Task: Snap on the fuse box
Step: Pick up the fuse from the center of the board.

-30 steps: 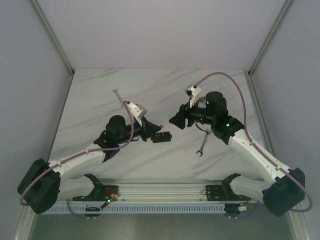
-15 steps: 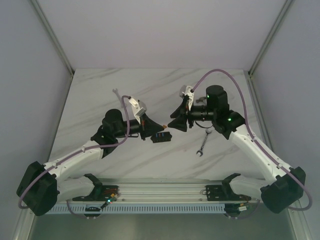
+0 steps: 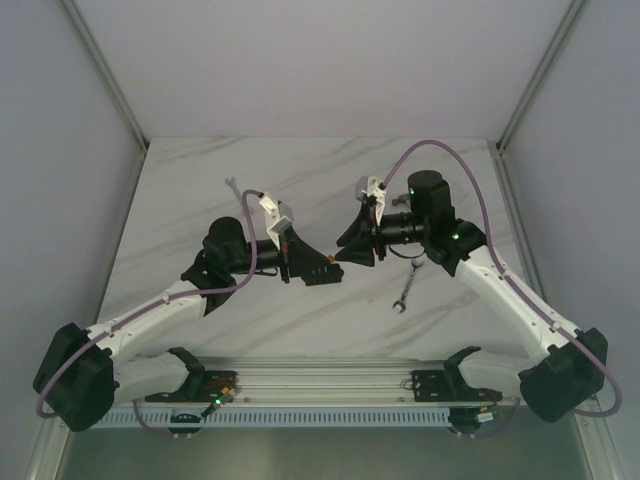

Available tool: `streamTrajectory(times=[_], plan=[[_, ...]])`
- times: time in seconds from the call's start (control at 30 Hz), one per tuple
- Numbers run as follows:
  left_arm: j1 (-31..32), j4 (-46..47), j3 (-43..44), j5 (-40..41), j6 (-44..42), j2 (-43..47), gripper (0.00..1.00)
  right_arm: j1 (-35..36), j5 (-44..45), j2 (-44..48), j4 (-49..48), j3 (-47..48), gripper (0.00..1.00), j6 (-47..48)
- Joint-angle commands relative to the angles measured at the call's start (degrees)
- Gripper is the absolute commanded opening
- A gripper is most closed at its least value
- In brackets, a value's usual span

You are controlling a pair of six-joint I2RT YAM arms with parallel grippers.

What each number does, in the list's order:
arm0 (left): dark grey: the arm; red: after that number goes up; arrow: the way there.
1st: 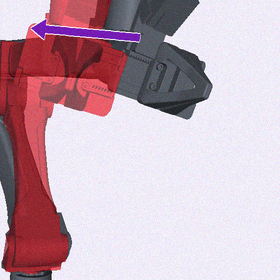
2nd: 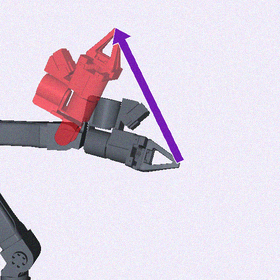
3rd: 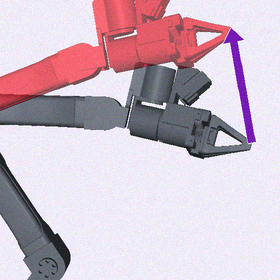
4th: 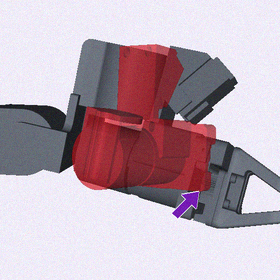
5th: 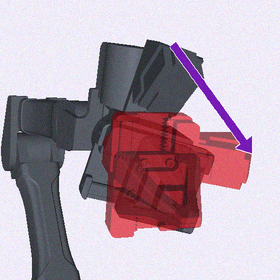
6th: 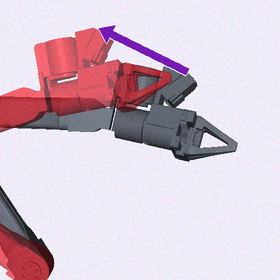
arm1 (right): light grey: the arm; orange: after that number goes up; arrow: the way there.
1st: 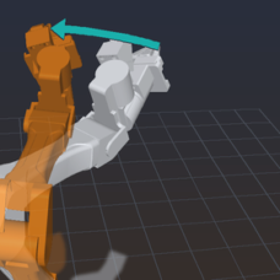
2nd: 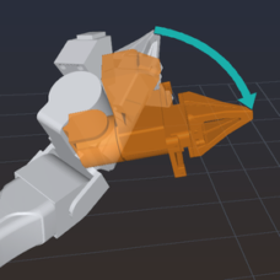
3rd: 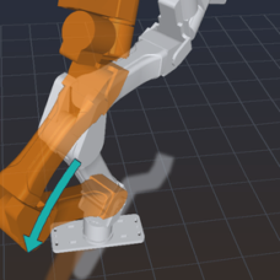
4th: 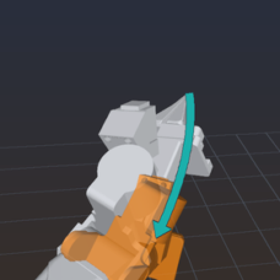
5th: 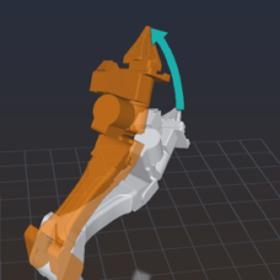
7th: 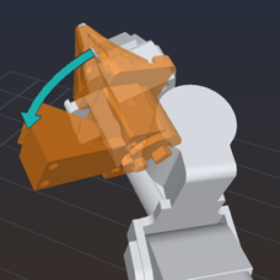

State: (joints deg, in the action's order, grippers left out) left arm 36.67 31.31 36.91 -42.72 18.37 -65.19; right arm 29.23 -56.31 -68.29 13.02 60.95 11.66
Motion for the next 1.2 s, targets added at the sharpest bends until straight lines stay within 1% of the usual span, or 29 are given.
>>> streamTrajectory(times=[0.0, 0.67, 1.17], plan=[[0.1, 3.1, 1.6, -2.4, 0.3, 0.2, 0.0, -0.1, -3.3, -0.6, 0.3, 1.5, 0.46, 0.7], [1.6, 3.4, 2.8, -2.1, 0.3, -0.9, 0.0, 0.0, -4.5, -1.0, 1.7, 1.5, 0.38, 1.2], [1.7, 5.2, 2.7, -1.9, 1.2, -1.1, 0.0, 0.0, -6.1, -1.9, 2.1, 1.6, 0.35, 1.4]])
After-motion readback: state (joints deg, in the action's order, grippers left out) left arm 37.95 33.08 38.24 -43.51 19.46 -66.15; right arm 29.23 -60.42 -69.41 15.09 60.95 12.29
